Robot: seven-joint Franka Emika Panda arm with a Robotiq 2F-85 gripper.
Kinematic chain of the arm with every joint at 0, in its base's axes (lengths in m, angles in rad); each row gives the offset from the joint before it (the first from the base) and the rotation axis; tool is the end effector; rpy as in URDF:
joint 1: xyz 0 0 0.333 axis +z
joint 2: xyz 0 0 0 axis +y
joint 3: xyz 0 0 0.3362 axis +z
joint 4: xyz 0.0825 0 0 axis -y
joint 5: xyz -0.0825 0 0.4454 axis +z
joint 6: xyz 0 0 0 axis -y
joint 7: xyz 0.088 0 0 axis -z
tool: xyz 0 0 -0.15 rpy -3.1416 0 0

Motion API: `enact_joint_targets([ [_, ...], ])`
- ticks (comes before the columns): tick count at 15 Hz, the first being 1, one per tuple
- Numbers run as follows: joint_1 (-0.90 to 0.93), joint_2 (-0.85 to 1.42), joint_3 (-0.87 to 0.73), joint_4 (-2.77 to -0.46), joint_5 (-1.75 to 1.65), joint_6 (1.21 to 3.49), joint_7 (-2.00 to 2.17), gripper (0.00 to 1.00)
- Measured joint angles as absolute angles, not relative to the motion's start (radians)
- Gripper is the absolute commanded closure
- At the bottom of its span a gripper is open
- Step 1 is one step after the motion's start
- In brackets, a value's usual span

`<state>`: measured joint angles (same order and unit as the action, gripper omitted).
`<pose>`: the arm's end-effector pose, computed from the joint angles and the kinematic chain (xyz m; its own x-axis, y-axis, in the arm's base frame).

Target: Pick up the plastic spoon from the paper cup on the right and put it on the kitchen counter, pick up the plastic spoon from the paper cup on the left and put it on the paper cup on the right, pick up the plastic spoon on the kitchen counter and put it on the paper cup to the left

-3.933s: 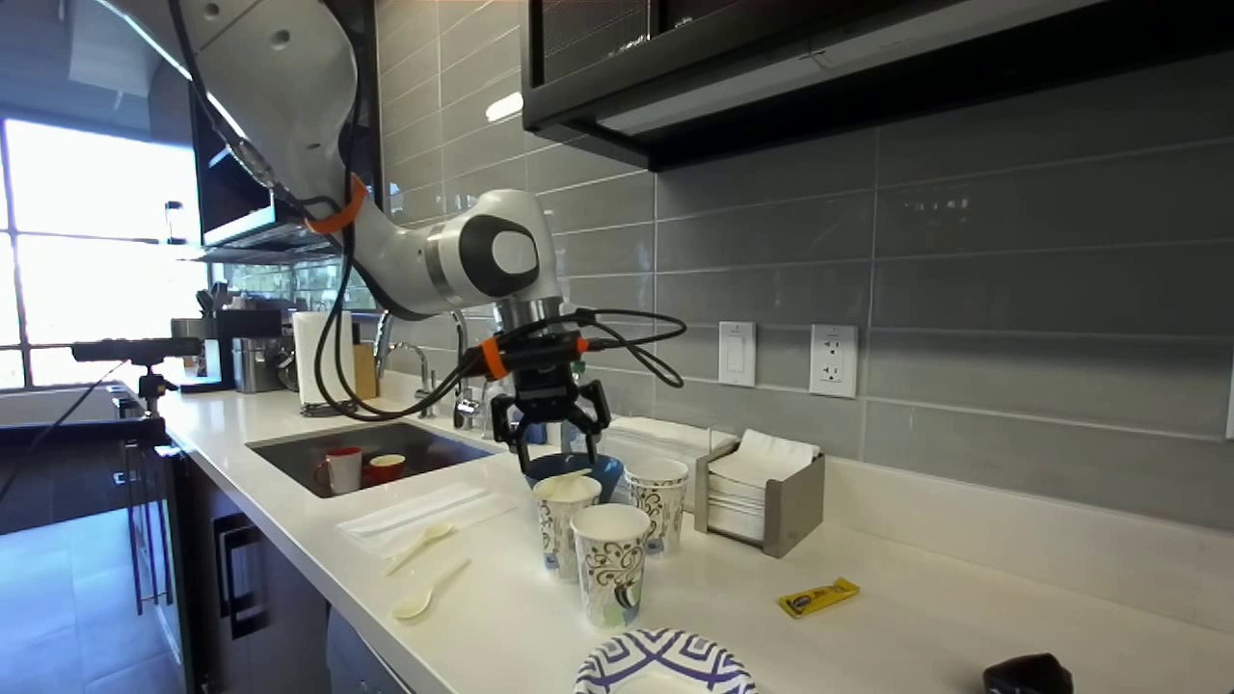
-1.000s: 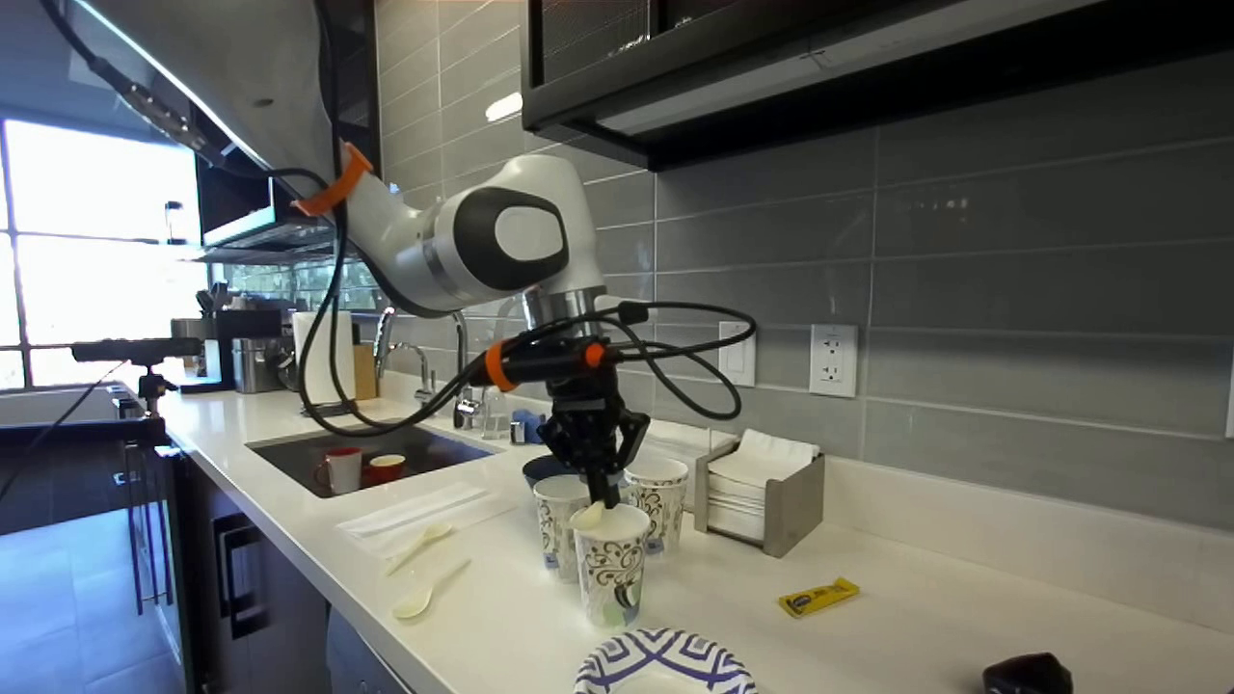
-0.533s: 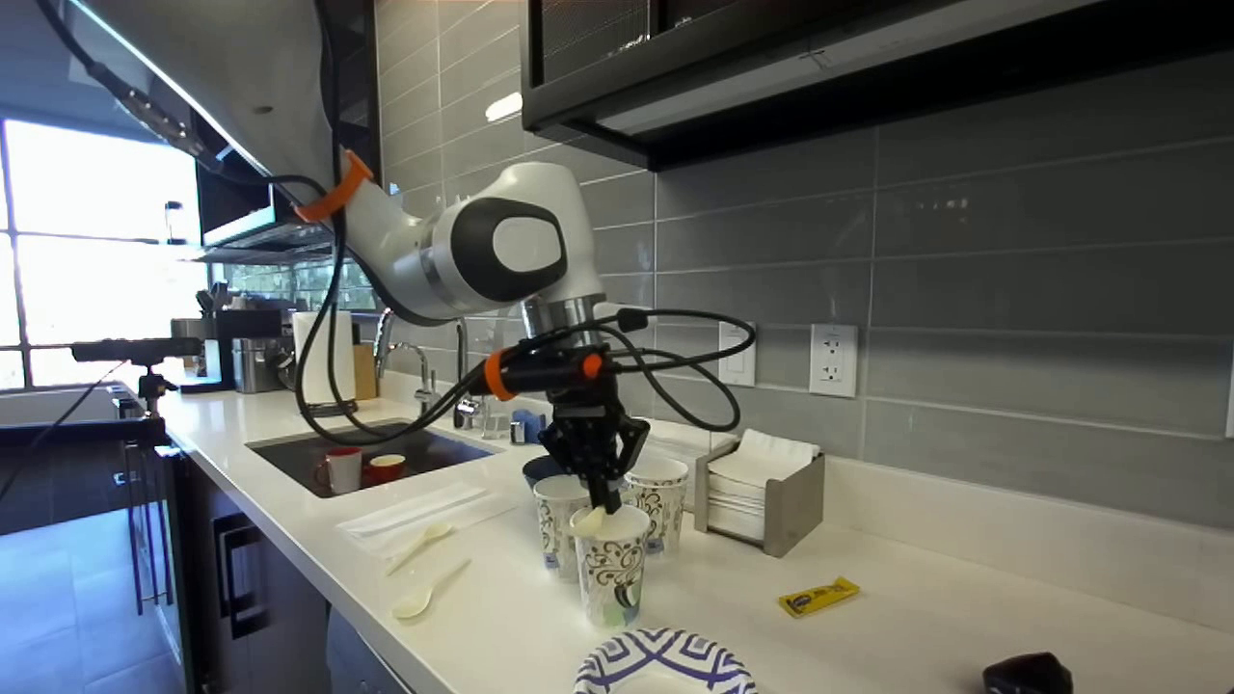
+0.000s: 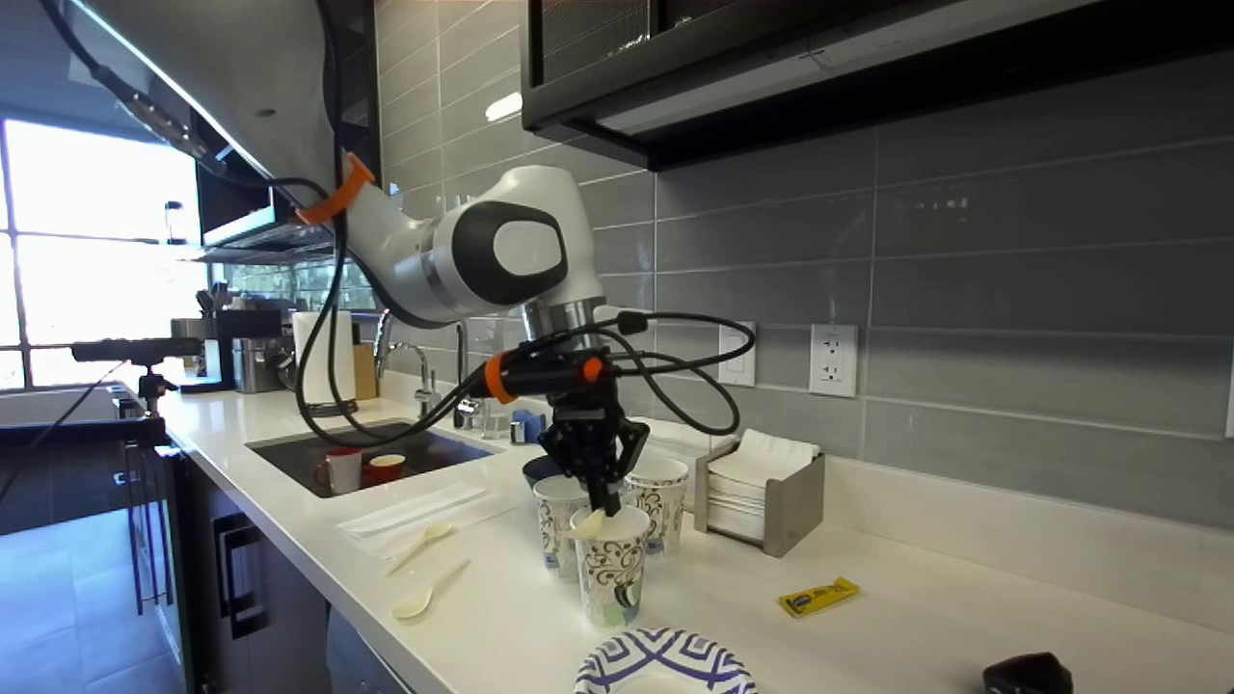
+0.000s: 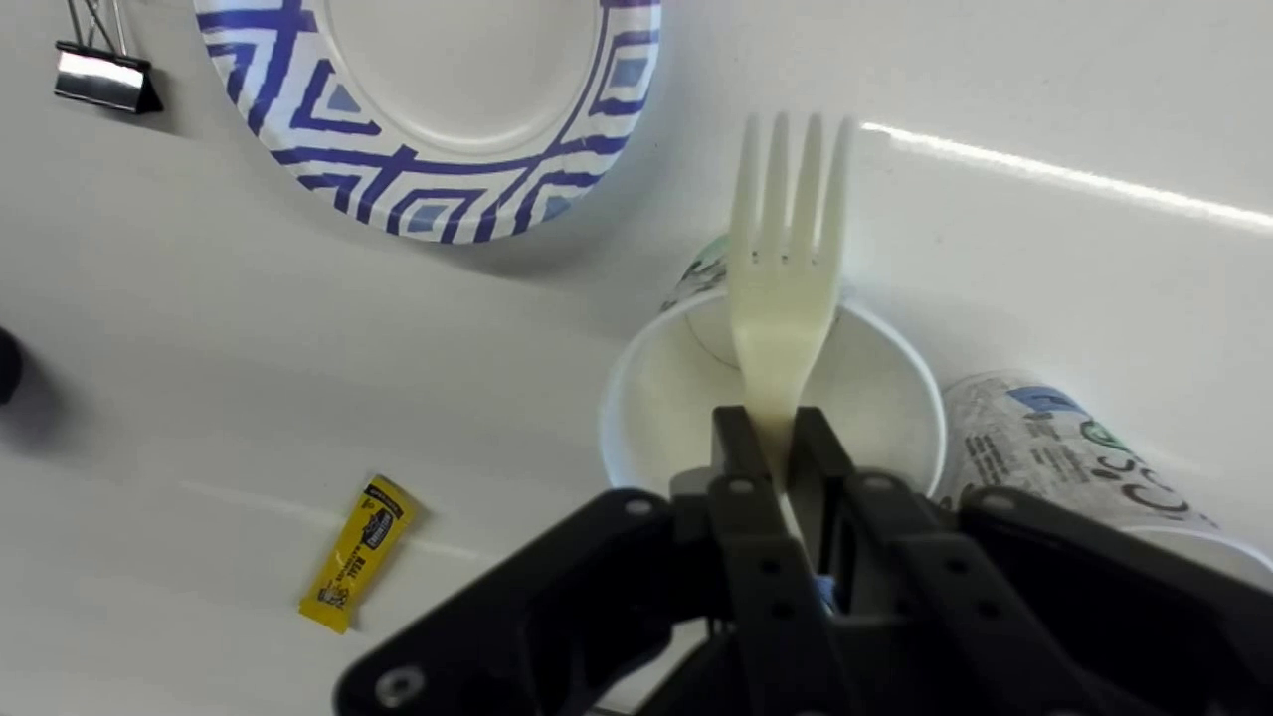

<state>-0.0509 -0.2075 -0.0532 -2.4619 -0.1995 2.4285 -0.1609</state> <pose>0.5185 -0.0598 0.3294 0.9690 0.2050 0.1380 0.1812 -0.9691 0.1671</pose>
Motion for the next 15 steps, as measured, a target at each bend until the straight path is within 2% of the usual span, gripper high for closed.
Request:
enact_joint_targets([
  [4, -0.050, -0.200, -0.053, -2.462, -0.199, 2.429, -0.161, 0.97],
  [5, -0.050, -0.200, -0.053, -2.462, -0.199, 2.429, -0.161, 0.66],
  [7, -0.050, -0.200, -0.053, -2.461, -0.199, 2.429, -0.161, 0.56],
  [15, -0.049, -0.217, -0.049, -2.461, -0.205, 2.432, -0.158, 0.00],
])
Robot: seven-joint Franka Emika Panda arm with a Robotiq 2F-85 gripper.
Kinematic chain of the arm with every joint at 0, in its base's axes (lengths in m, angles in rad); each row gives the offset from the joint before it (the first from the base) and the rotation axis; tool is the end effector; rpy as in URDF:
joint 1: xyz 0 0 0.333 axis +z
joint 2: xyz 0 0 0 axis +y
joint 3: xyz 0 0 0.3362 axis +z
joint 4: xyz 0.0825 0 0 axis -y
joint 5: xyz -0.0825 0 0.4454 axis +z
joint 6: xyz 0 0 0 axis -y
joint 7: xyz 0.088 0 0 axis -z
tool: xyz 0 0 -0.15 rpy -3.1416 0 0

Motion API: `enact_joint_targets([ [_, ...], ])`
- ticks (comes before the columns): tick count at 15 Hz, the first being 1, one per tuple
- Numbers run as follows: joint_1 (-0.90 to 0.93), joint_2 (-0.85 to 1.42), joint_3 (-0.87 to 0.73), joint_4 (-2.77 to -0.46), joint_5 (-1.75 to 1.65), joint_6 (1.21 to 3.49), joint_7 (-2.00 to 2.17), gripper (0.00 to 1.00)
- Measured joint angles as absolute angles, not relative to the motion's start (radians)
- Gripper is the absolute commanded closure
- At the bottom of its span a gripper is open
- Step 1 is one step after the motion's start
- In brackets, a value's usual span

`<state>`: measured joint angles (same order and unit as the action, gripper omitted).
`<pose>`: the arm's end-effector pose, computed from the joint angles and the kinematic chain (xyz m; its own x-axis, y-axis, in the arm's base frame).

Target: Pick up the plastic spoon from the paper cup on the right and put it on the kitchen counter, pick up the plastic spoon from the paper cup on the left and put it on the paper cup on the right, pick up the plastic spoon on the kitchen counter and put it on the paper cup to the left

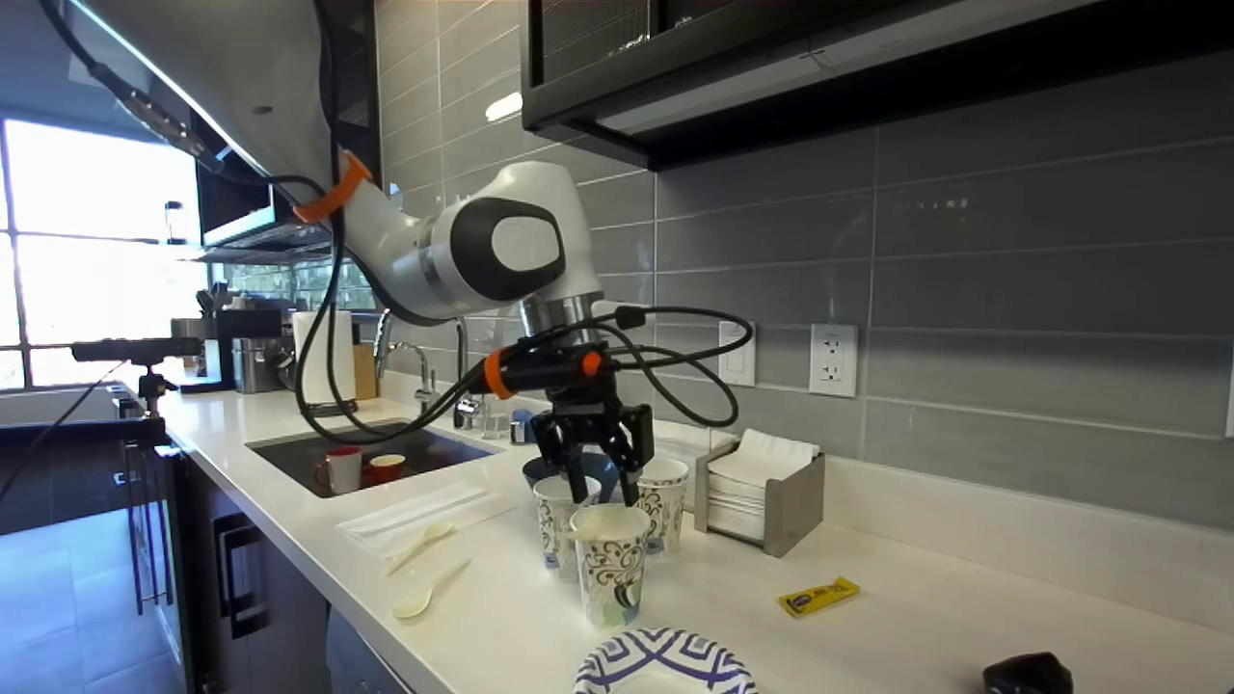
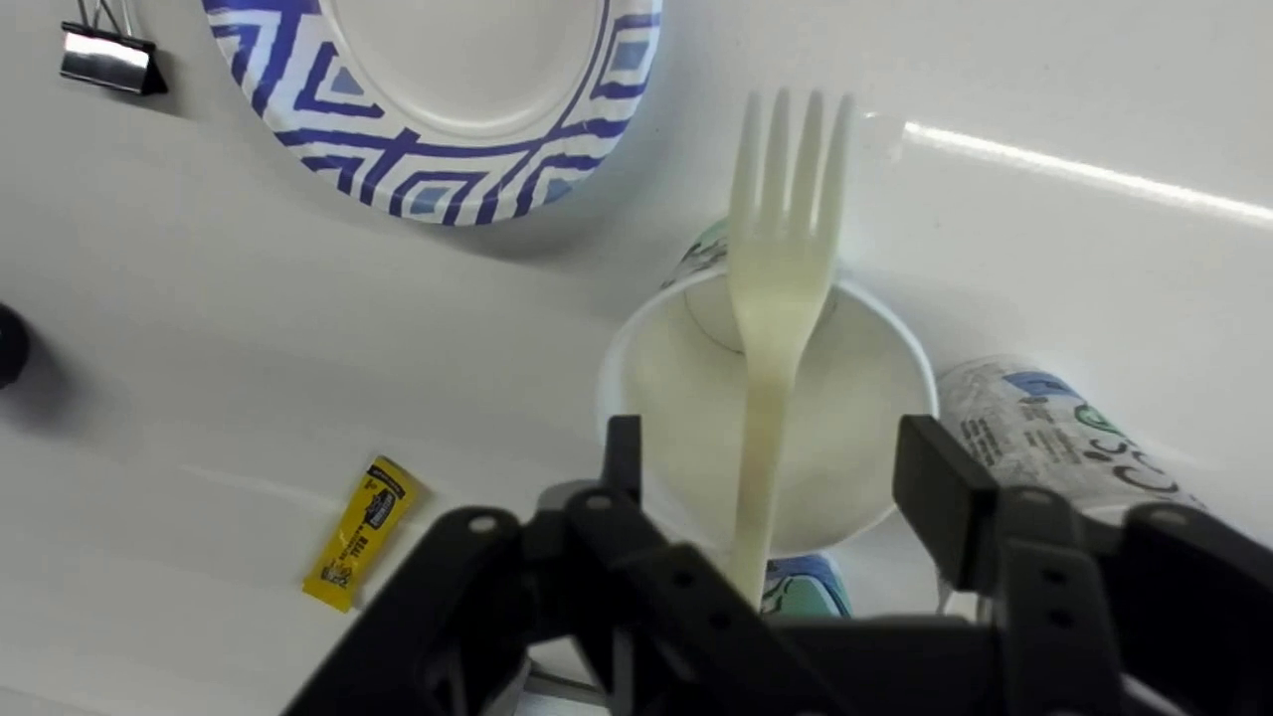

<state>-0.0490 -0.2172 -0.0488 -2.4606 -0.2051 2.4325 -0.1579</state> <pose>0.5199 -0.0568 0.3356 0.9653 0.2129 0.1513 0.1858 -0.9669 0.1749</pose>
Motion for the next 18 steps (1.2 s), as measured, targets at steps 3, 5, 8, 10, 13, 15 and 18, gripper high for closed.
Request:
enact_joint_targets([
  [3, -0.049, -0.265, -0.029, -2.461, -0.250, 2.432, -0.130, 0.00],
  [5, -0.048, -0.315, -0.001, -2.465, -0.282, 2.429, -0.110, 0.00],
  [8, -0.019, -0.387, 0.049, -2.483, -0.287, 2.393, -0.112, 0.00],
  [10, 0.032, -0.422, 0.075, -2.500, -0.276, 2.353, -0.123, 0.00],
  [13, 0.132, -0.448, 0.096, -2.524, -0.217, 2.288, -0.164, 0.00],
  [15, 0.198, -0.450, 0.103, -2.539, -0.163, 2.249, -0.208, 0.00],
  [18, 0.276, -0.446, 0.104, -2.569, -0.075, 2.210, -0.278, 0.00],
])
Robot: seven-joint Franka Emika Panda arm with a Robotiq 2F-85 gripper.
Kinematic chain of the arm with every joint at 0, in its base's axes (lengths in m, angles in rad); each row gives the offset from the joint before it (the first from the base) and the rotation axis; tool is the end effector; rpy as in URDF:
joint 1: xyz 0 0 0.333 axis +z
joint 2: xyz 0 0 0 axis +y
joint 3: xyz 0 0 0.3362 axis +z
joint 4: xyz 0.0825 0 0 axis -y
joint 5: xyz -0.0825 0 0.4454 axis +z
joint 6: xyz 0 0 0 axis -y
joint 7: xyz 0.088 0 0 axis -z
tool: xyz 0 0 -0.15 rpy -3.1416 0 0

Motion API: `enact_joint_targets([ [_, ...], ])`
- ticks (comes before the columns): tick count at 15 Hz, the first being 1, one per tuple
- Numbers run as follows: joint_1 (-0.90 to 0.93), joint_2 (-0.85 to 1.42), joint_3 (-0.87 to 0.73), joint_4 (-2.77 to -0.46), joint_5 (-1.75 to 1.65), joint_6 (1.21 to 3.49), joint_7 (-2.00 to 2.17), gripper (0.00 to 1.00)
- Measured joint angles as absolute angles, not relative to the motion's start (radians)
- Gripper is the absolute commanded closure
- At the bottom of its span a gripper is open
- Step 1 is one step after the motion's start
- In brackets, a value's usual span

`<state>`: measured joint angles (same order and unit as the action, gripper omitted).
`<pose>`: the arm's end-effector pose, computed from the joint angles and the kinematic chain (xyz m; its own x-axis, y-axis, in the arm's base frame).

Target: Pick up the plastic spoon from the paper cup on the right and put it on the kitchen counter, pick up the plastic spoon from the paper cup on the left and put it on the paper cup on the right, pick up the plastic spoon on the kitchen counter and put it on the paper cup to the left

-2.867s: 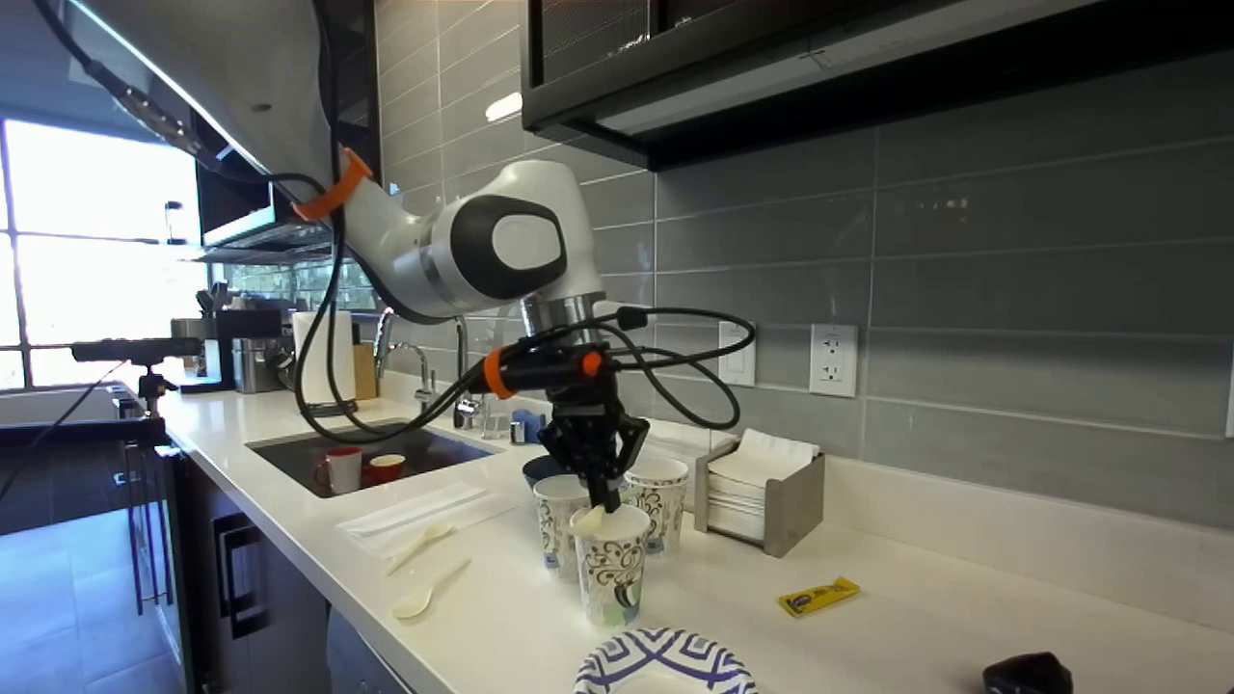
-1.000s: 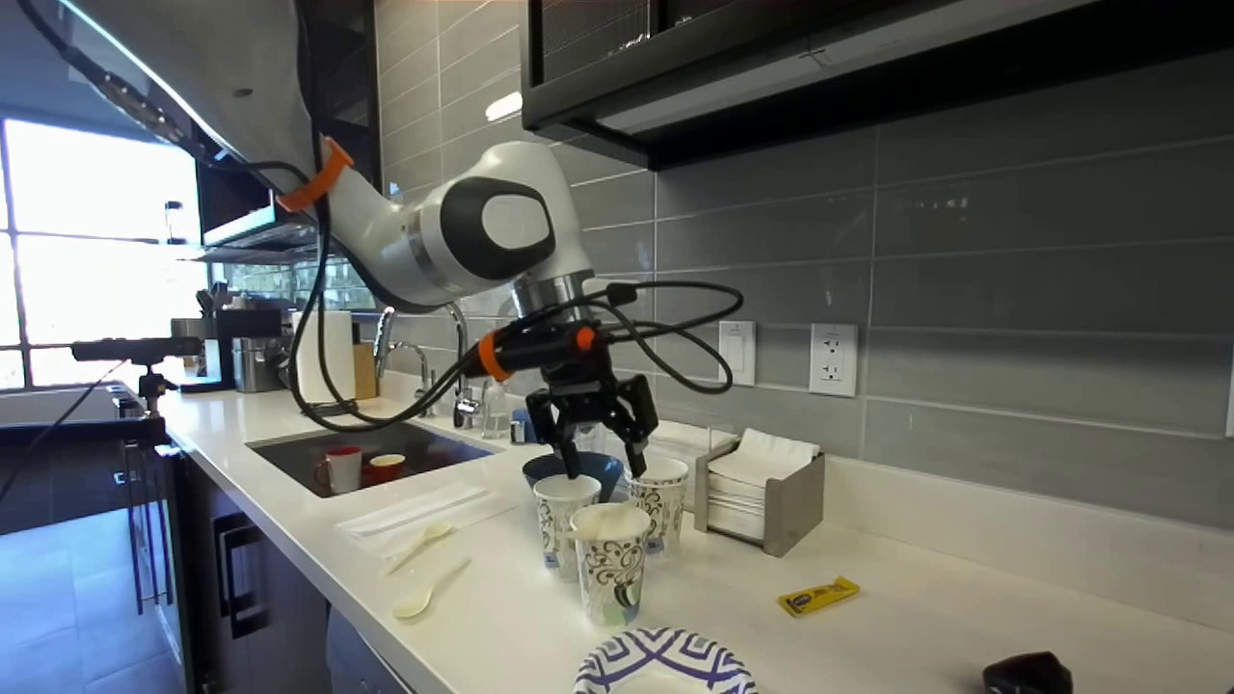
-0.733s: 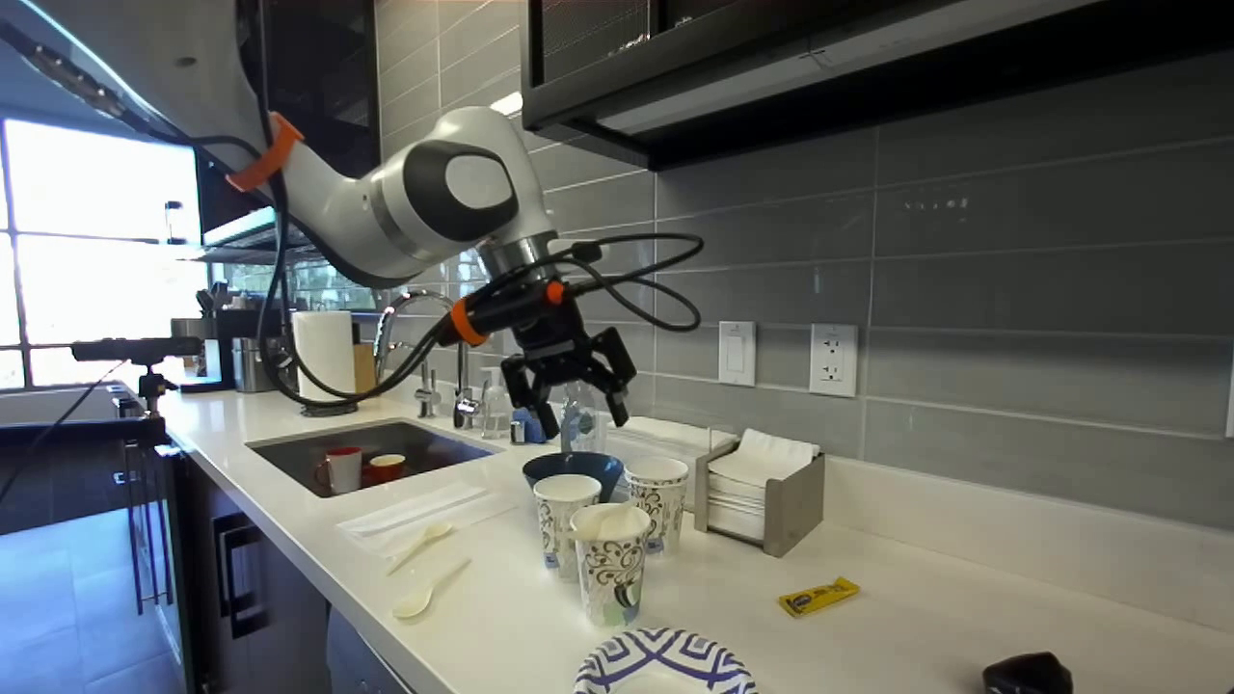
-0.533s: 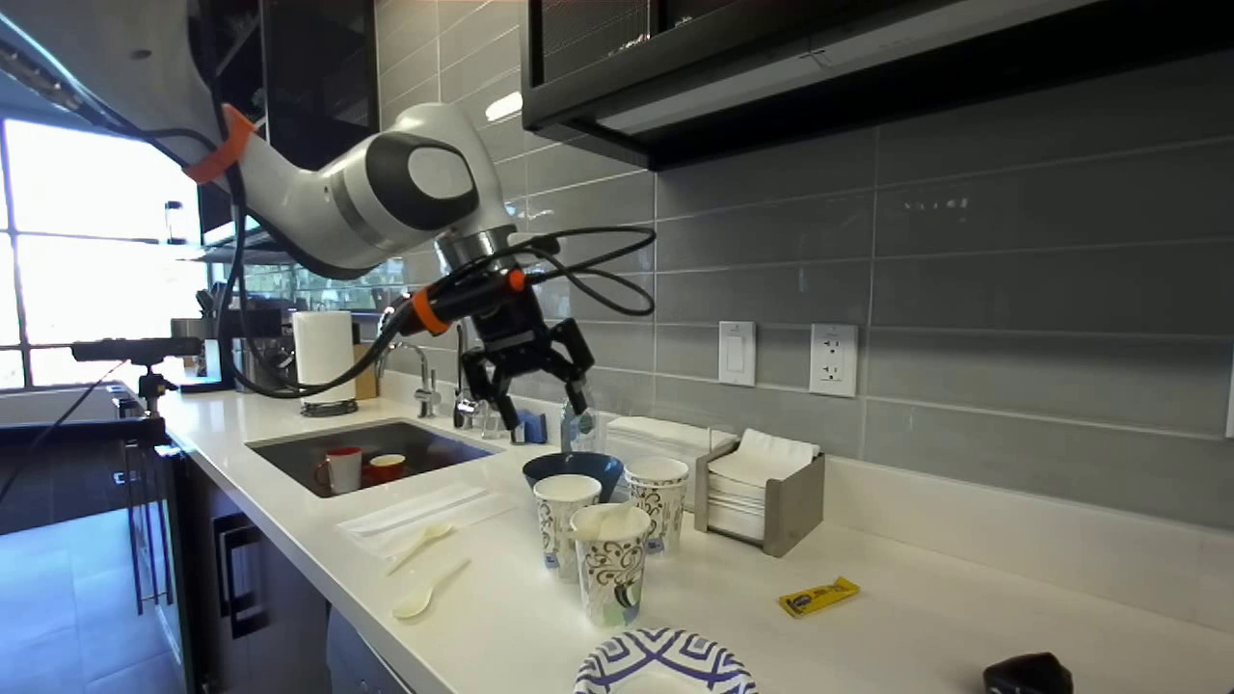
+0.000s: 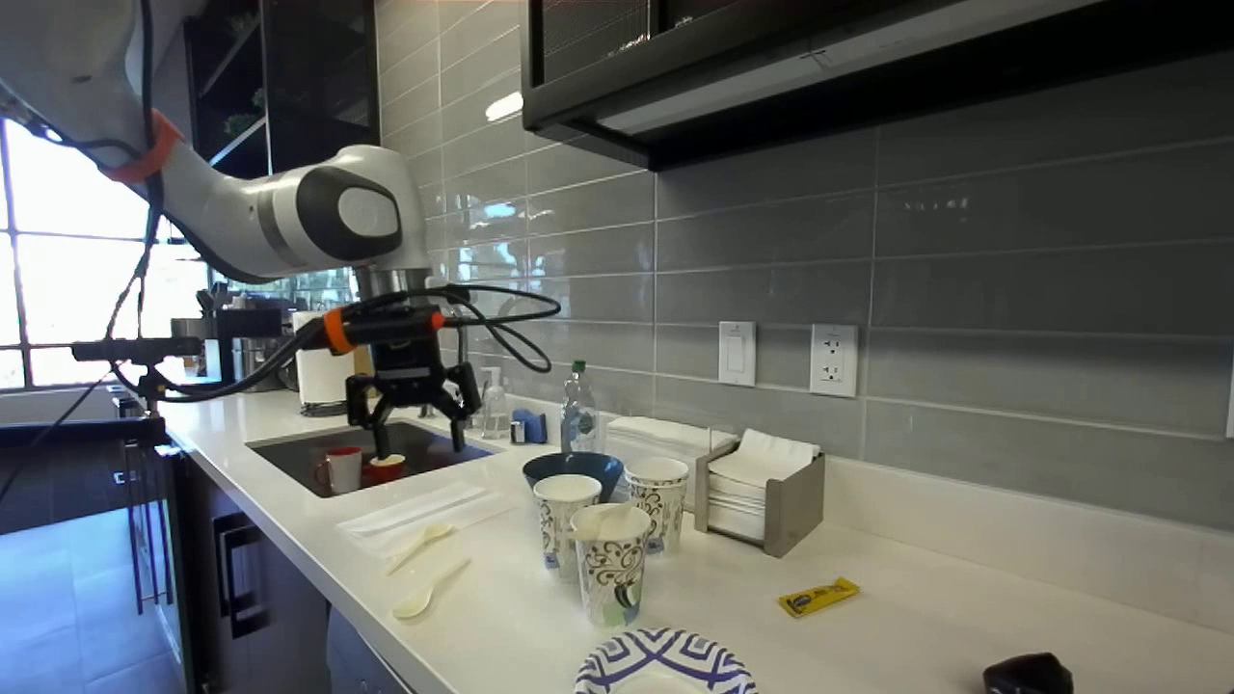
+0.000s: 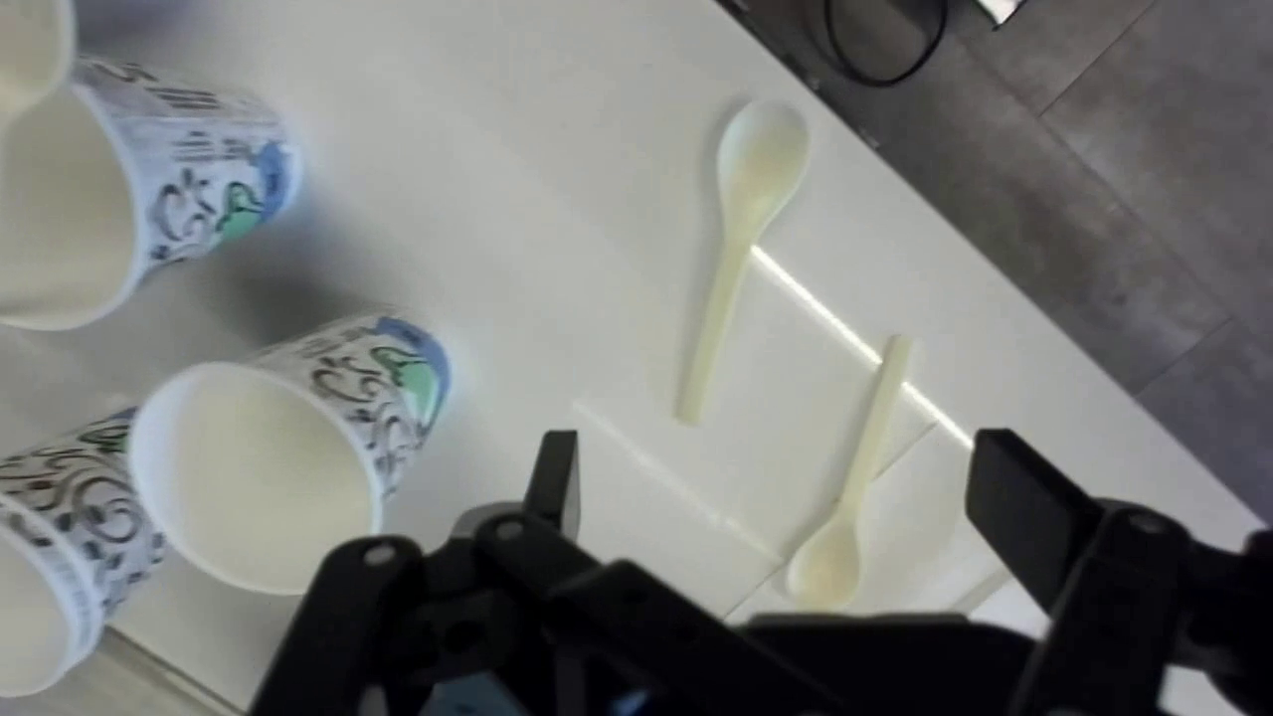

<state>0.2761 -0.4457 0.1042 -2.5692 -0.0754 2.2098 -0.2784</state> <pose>0.4233 0.1604 0.3659 0.7666 0.6404 0.0476 0.6313 -0.7651 0.1266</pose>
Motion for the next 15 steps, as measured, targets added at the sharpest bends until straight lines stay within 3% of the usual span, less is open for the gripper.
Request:
enact_joint_targets([
  [15, 0.244, -0.149, 0.062, -2.634, 0.009, 2.439, -0.390, 0.00],
])
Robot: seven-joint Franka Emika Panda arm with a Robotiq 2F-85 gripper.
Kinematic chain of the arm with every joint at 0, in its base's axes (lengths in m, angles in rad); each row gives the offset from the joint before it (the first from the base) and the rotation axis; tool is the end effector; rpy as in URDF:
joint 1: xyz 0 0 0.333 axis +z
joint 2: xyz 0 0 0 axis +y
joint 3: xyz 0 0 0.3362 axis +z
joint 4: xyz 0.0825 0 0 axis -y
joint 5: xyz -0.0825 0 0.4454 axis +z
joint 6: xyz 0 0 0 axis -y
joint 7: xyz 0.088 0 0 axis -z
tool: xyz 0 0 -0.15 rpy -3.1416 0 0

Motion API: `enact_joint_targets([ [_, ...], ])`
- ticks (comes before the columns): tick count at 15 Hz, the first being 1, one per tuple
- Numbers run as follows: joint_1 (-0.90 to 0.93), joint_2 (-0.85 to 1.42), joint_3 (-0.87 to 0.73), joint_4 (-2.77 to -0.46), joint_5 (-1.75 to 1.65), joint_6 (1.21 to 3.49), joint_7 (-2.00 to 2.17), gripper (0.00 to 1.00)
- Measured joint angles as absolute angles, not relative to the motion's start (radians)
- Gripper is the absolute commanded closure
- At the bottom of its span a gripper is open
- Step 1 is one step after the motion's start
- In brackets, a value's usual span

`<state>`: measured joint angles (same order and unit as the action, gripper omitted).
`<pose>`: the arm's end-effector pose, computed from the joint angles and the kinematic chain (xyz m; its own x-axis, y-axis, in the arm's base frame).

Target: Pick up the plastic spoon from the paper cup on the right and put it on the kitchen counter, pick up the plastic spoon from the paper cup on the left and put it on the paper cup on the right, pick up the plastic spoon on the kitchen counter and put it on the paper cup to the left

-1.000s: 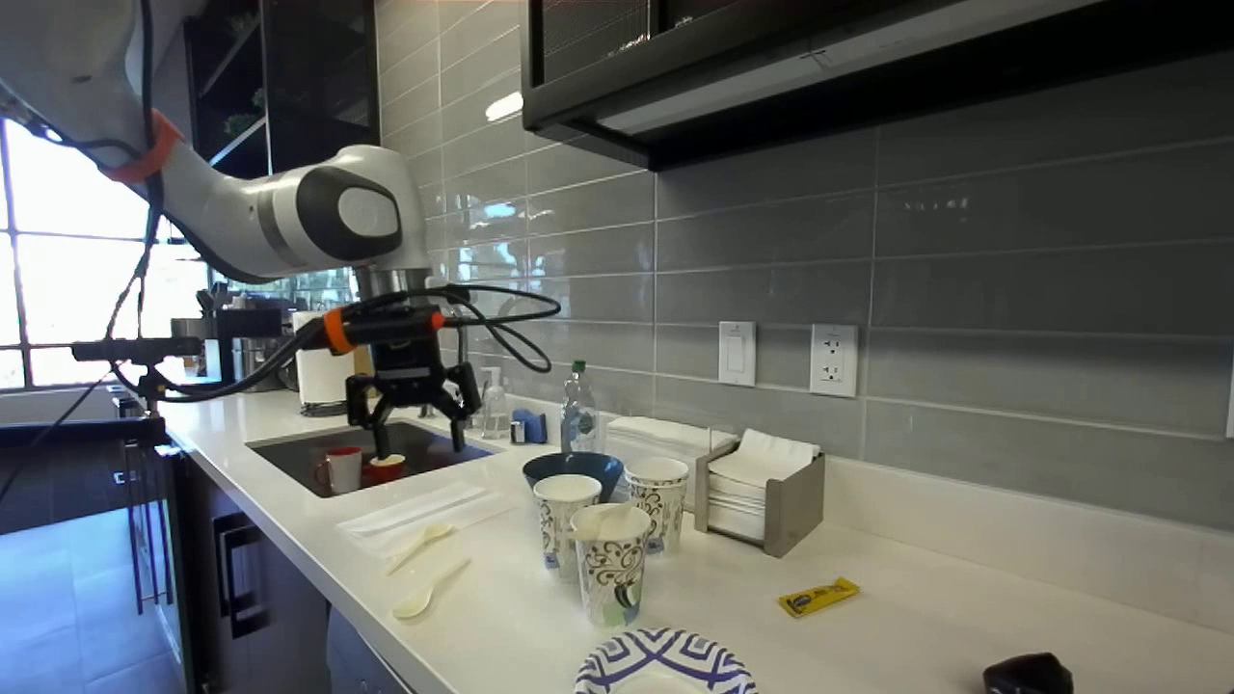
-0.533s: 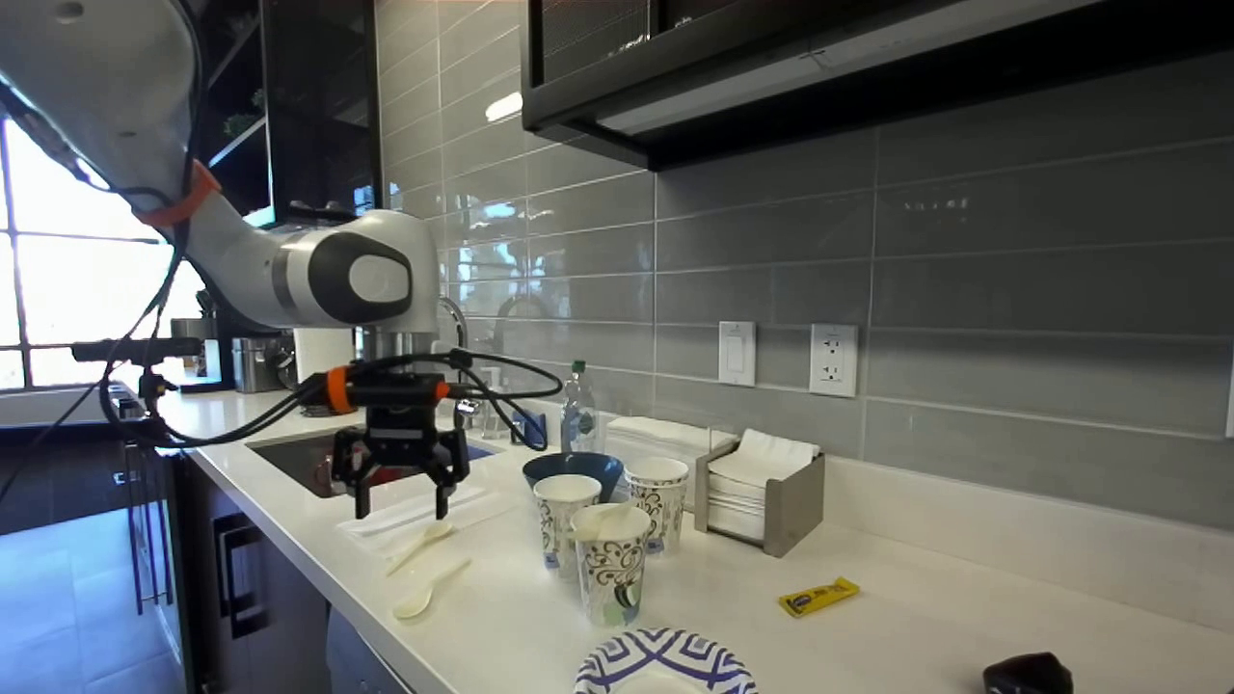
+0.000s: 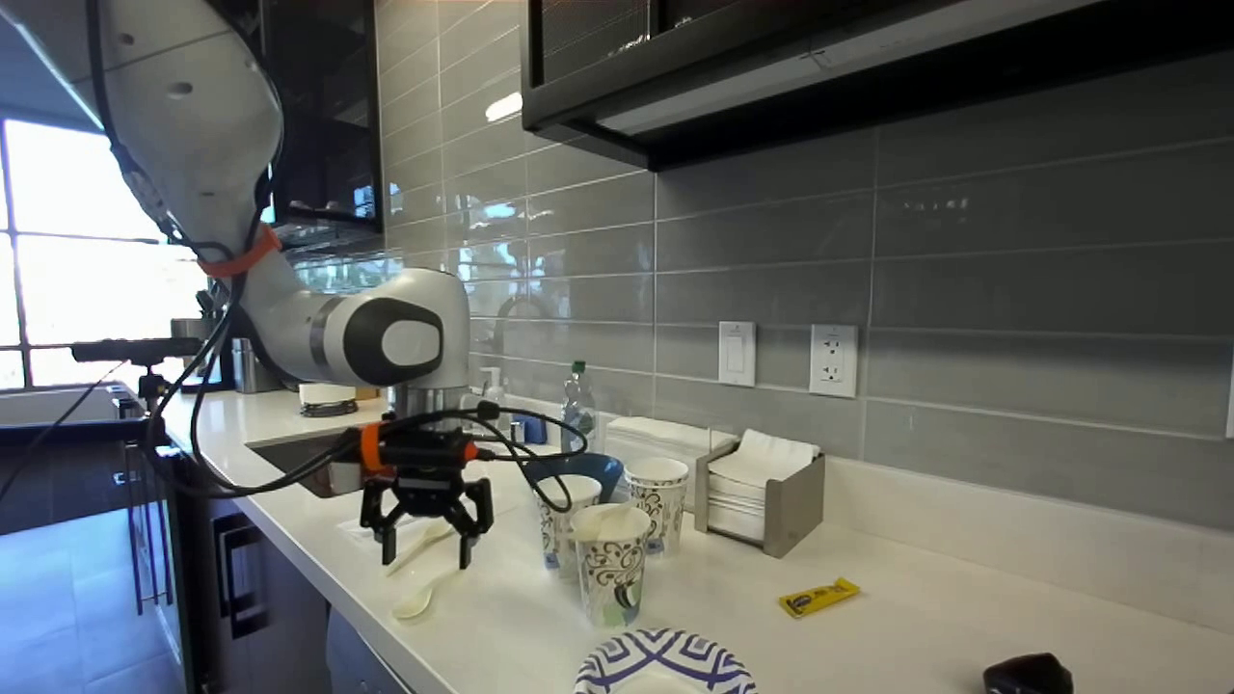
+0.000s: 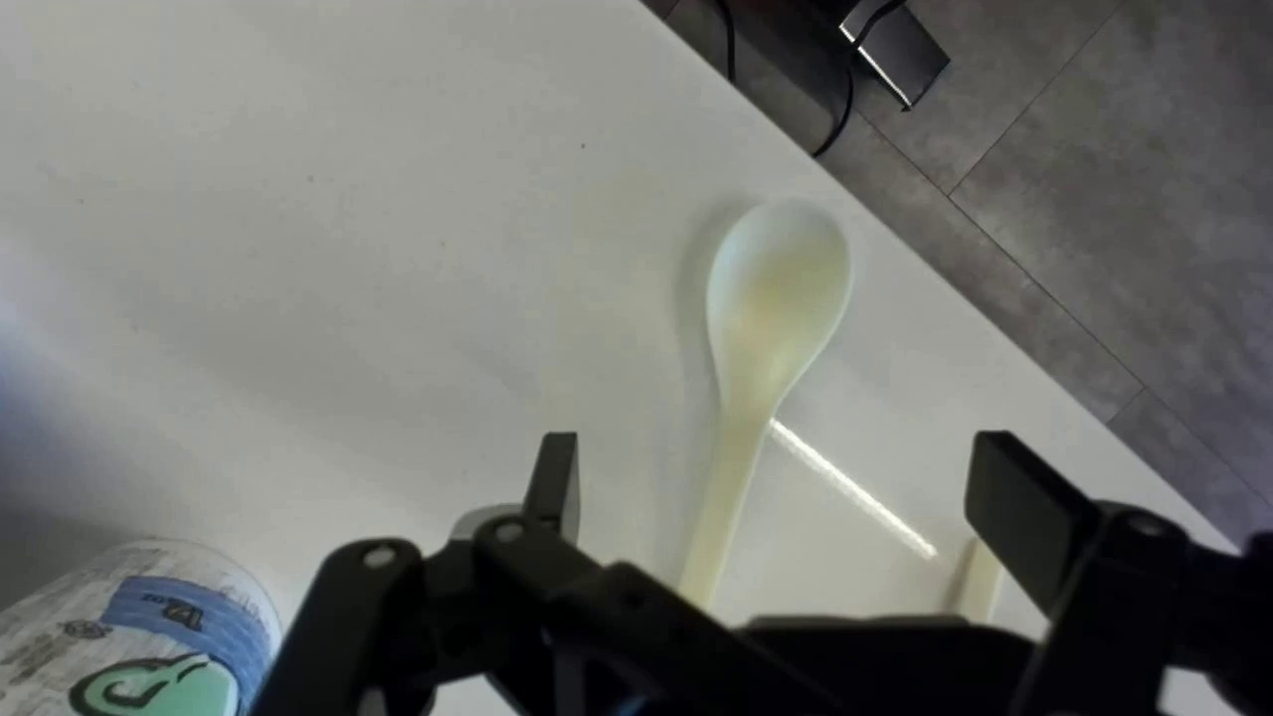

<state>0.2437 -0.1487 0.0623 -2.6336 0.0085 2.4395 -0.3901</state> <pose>0.4295 0.1346 0.2214 0.7712 0.6351 -0.0437 0.6352 -0.7723 -0.0136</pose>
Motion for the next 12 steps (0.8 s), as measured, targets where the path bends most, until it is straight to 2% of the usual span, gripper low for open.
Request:
enact_joint_targets([
  [2, 0.239, -0.120, 0.062, -2.629, 0.019, 2.462, -0.397, 0.03],
  [3, 0.236, -0.108, 0.062, -2.627, 0.024, 2.471, -0.400, 0.21],
  [6, 0.231, -0.084, 0.063, -2.616, 0.037, 2.487, -0.406, 0.37],
  [12, 0.221, -0.054, 0.066, -2.604, 0.086, 2.517, -0.439, 0.81],
])
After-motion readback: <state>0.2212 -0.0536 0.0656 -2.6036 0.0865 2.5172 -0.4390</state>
